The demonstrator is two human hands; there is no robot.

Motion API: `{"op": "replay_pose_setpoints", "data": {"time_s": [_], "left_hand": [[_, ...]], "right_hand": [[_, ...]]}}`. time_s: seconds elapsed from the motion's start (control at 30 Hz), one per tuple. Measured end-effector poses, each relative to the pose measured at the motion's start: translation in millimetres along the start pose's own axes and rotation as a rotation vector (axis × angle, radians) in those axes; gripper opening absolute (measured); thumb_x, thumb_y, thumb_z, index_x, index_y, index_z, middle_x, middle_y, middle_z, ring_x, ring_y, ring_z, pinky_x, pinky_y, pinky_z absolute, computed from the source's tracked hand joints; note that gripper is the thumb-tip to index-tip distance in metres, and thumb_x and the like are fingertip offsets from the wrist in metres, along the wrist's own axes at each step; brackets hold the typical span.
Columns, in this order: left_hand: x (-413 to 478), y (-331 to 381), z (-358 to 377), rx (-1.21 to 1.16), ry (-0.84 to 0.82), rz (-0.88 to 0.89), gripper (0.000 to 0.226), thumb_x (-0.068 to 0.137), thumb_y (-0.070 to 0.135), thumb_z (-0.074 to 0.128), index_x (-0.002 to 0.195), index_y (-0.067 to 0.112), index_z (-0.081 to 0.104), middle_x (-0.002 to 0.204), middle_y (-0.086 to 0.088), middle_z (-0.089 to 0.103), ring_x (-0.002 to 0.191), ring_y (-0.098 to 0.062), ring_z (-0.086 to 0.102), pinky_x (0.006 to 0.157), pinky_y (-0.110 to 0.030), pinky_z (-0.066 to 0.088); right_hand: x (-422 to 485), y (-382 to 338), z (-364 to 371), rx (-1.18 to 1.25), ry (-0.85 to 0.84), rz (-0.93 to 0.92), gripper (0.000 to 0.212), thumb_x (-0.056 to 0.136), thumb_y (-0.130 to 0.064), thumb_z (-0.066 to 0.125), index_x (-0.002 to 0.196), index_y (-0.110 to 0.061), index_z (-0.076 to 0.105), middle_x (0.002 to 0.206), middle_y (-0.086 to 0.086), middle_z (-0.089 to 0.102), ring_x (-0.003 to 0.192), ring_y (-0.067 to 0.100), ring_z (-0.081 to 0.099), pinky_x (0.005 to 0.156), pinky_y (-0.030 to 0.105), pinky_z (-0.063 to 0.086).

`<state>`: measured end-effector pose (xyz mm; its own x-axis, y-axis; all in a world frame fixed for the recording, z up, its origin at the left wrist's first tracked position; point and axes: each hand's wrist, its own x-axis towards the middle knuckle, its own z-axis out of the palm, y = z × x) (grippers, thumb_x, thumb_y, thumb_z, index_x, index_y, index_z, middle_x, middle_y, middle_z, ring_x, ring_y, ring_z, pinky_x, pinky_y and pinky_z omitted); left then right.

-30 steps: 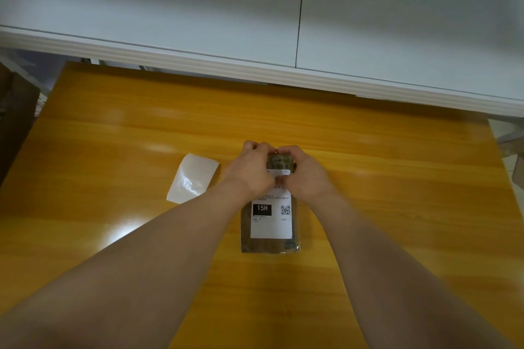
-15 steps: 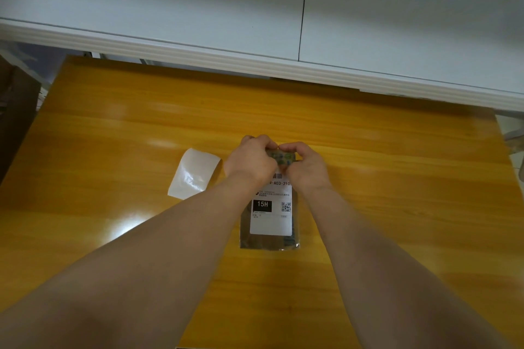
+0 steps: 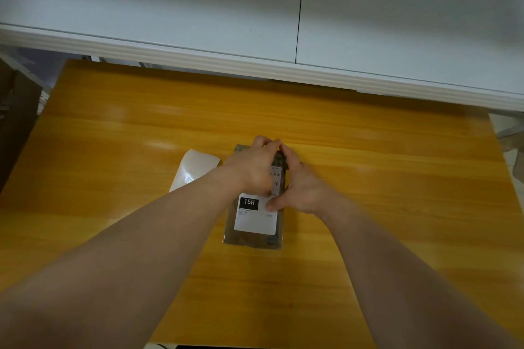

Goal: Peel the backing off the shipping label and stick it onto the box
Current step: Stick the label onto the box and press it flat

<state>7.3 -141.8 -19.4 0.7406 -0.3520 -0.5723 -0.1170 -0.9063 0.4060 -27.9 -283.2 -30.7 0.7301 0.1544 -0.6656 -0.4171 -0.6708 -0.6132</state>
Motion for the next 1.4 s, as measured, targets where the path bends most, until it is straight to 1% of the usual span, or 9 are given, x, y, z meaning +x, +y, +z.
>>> {"op": "replay_pose_setpoints", "data": {"time_s": [0.13,0.33,0.5,0.6,0.77,0.97,1.13,1.23,1.4], "left_hand": [[1.9,1.7,1.2,0.03,-0.02,-0.019,0.119,0.069,0.027,0.087,0.159,0.021,0.008,0.155,-0.005,0.024,0.132,-0.033,0.047,0.093,-0.044,0.052],[5.4,3.7,2.0,-0.09,0.122,-0.091,0.072,0.079,0.02,0.076,0.14,0.021,0.037,0.134,-0.007,0.043,0.114,-0.035,0.056,0.074,-0.04,0.046],[7.5,3.6,5.5,-0.148,0.194,-0.131,0.062,0.08,0.025,0.074,0.133,0.025,0.043,0.13,-0.005,0.049,0.115,-0.034,0.056,0.073,-0.038,0.043],[7.9,3.5,6.9,-0.173,0.226,-0.153,0.059,0.078,0.029,0.076,0.129,0.027,0.046,0.128,-0.003,0.052,0.112,-0.032,0.057,0.072,-0.036,0.043],[5.0,6.0,6.0,-0.198,0.283,-0.169,0.045,0.081,0.026,0.066,0.124,0.027,0.052,0.123,-0.003,0.056,0.106,-0.03,0.059,0.071,-0.034,0.041],[4.8,12.3,3.6,-0.214,0.315,-0.211,0.037,0.083,0.032,0.063,0.119,0.027,0.056,0.119,-0.004,0.058,0.09,-0.025,0.054,0.068,-0.032,0.038],[6.2,14.7,-0.5,-0.271,0.342,-0.253,0.03,0.083,0.029,0.06,0.113,0.022,0.059,0.113,-0.004,0.063,0.091,-0.024,0.056,0.066,-0.032,0.039],[8.4,9.6,-1.2,-0.332,0.384,-0.335,0.03,0.085,0.033,0.063,0.11,0.018,0.058,0.107,-0.005,0.065,0.092,-0.027,0.061,0.064,-0.032,0.041],[8.7,-10.4,0.2,-0.519,0.458,-0.496,0.035,0.089,0.042,0.06,0.105,0.011,0.059,0.102,-0.008,0.069,0.086,-0.028,0.066,0.054,-0.03,0.038]], "right_hand": [[-0.3,-2.7,-2.0,0.052,0.025,-0.002,0.133,0.057,-0.003,0.092,0.155,-0.038,0.009,0.141,0.008,0.045,0.126,0.027,0.049,0.099,0.04,0.05],[-2.0,-6.4,-4.0,0.197,0.05,-0.014,0.103,0.071,0.007,0.08,0.15,-0.036,0.029,0.133,0.009,0.055,0.12,0.026,0.057,0.088,0.038,0.055],[2.2,-4.2,-2.5,0.272,0.062,0.003,0.085,0.079,0.005,0.073,0.144,-0.037,0.038,0.129,0.007,0.06,0.098,0.018,0.058,0.056,0.02,0.042],[4.5,-5.6,-3.1,0.268,0.089,0.027,0.075,0.083,0.005,0.069,0.14,-0.037,0.042,0.124,0.009,0.063,0.081,0.009,0.056,0.055,0.02,0.041],[10.8,-7.2,-4.8,0.294,0.129,0.077,0.057,0.09,-0.001,0.065,0.133,-0.035,0.05,0.1,0.01,0.063,0.078,0.02,0.054,0.061,0.032,0.042],[13.9,-8.0,-1.7,0.356,0.183,0.11,0.051,0.091,0.001,0.06,0.127,-0.035,0.055,0.08,0.005,0.061,0.063,0.015,0.05,0.057,0.033,0.04],[7.4,-8.9,3.4,0.396,0.194,0.075,0.059,0.095,-0.004,0.059,0.141,-0.038,0.045,0.108,0.007,0.069,0.075,0.009,0.059,0.055,0.022,0.044],[3.4,-4.8,5.4,0.407,0.22,0.048,0.07,0.094,-0.017,0.066,0.149,-0.04,0.029,0.13,0.01,0.062,0.093,0.017,0.065,0.06,0.026,0.047],[-5.2,-7.2,-1.0,0.271,0.148,0.065,0.085,0.08,-0.021,0.082,0.15,-0.028,0.034,0.146,0.009,0.048,0.109,0.024,0.059,0.074,0.034,0.053]]}}
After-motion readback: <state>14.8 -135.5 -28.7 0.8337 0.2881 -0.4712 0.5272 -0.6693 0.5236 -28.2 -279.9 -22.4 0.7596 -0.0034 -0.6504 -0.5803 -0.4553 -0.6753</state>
